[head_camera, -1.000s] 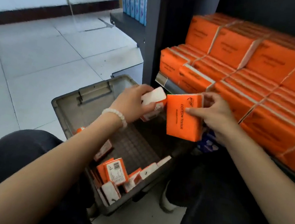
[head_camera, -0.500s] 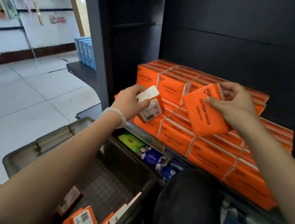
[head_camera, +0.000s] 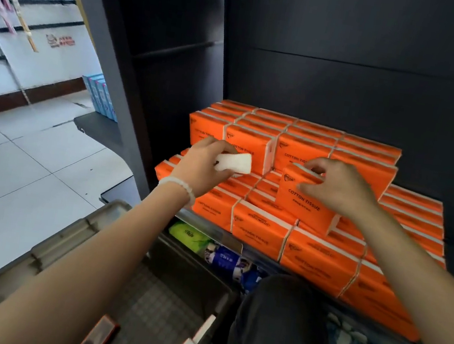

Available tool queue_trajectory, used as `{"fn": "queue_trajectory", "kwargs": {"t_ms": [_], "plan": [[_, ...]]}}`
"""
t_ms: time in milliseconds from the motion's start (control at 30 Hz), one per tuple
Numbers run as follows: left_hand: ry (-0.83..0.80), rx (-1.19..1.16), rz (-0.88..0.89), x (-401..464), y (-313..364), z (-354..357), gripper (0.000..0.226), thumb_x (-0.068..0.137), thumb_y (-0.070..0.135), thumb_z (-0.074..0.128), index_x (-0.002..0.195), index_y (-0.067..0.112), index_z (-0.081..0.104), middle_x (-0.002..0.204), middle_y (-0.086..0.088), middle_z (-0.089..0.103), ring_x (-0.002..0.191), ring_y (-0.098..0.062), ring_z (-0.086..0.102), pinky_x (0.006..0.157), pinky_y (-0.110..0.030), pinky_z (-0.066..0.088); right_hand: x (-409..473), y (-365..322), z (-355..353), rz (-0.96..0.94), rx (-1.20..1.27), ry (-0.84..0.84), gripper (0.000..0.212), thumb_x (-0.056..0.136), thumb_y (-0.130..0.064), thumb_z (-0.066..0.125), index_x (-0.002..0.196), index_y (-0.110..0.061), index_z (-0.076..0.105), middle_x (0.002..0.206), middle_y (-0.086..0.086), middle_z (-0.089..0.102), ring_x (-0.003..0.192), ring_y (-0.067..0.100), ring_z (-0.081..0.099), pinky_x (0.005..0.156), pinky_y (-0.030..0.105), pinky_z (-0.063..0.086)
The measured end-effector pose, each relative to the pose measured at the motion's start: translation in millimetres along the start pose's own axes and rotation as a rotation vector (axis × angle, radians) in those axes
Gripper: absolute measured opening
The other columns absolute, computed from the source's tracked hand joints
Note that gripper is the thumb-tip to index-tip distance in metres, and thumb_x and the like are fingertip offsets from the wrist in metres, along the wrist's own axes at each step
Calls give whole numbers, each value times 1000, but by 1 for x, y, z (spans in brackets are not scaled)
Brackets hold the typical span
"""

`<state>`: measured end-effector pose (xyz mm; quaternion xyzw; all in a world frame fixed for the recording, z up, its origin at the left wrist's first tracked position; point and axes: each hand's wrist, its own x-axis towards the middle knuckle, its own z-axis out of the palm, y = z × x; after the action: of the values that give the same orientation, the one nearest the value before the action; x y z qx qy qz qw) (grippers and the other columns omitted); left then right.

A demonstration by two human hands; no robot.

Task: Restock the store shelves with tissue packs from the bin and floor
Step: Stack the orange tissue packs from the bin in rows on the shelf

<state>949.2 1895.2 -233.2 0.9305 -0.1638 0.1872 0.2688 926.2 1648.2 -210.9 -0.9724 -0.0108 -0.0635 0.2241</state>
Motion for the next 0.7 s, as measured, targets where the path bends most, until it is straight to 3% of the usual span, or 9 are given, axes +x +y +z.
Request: {"fn": "queue_trajectory", "kwargs": {"t_ms": [167,367,533,700], "plan": [[-49,-14,-57,-3,-12,15,38,73,10,77,109,17,64,109,4,45,110,-18,45,89,-17,30,0,5,-2,40,-67,-79,62,78,-42,71,133,-30,45,128,1,55,112,22,54,87,36,49],[-85,-149,-221,-10,-9,30,35,76,27,76,106,13,64,116,0,43,112,-12,40,91,-11,23,1,4,-1,47,-61,-93,60,80,-40,70,133,-29,45,127,1,55,110,23,55,85,35,49],[-50,-87,-373,-8,-9,40,58,79,43,70,126,15,52,132,-8,41,124,-25,38,106,-33,32,3,8,0,59,-64,-98,60,80,-42,69,133,-31,44,126,1,56,108,23,56,83,35,50],[-97,-97,-546,-4,-5,45,78,76,54,68,137,16,36,136,-10,35,119,-29,45,98,-43,45,4,9,1,66,-68,-97,59,80,-44,68,133,-32,44,125,2,57,107,24,57,84,38,51]]}}
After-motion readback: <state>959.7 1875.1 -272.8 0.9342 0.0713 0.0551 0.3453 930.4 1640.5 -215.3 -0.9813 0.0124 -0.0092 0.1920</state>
